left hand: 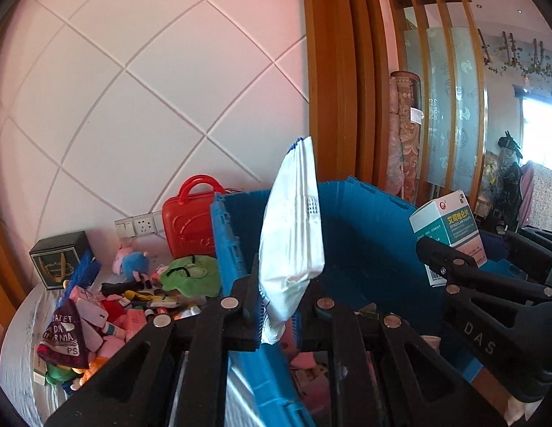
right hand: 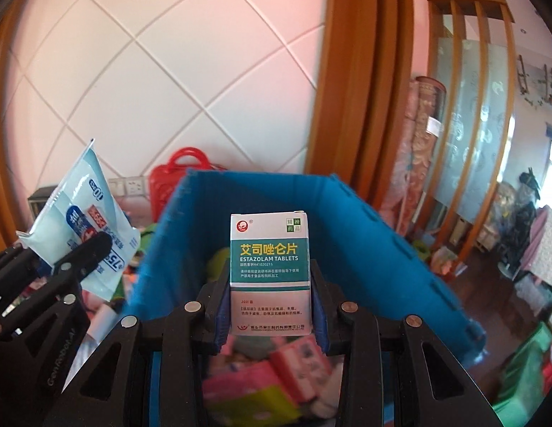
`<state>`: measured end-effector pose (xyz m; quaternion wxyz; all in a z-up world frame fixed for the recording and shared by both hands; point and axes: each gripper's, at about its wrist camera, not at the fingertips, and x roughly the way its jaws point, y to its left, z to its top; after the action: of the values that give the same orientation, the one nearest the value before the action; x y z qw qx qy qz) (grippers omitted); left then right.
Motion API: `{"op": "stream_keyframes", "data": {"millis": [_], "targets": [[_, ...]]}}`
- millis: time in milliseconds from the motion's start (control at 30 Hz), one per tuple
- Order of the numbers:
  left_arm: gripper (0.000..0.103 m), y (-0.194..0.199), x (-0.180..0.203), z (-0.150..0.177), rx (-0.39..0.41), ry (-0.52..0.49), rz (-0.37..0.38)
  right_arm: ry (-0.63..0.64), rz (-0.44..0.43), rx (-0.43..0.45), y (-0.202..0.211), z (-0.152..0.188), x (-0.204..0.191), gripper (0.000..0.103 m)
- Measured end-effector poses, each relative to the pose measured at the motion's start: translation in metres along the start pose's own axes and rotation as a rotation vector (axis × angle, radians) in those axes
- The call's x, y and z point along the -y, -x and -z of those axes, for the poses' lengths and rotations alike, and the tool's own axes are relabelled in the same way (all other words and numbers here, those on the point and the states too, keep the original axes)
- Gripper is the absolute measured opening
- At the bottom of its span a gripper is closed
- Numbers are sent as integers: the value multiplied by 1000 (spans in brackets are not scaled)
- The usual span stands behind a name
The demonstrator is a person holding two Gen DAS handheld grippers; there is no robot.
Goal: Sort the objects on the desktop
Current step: 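Lift and carry the sachet and Estazolam box over the blue bin, then open both tools to drop the sachet and Estazolam box into the bin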
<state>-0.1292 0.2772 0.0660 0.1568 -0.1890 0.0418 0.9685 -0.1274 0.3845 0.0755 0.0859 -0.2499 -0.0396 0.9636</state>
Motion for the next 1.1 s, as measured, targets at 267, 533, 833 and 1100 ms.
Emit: {"op": "stream_keyframes", "data": {"millis": [267, 533, 833, 1100], "targets": [[12, -38, 76, 8, -126, -51, -18, -25, 4, -104, -38, 21, 80, 36], [12, -62, 88, 21, -272, -40, -71, -9, -47, -235, -73, 44, 97, 36], [16, -57, 89, 22, -289, -34, -64, -26, -21, -251, -76, 52, 110, 73], [67, -38, 76, 18, -242, -11, -71, -42, 12, -220, -58, 48, 116, 98]]}}
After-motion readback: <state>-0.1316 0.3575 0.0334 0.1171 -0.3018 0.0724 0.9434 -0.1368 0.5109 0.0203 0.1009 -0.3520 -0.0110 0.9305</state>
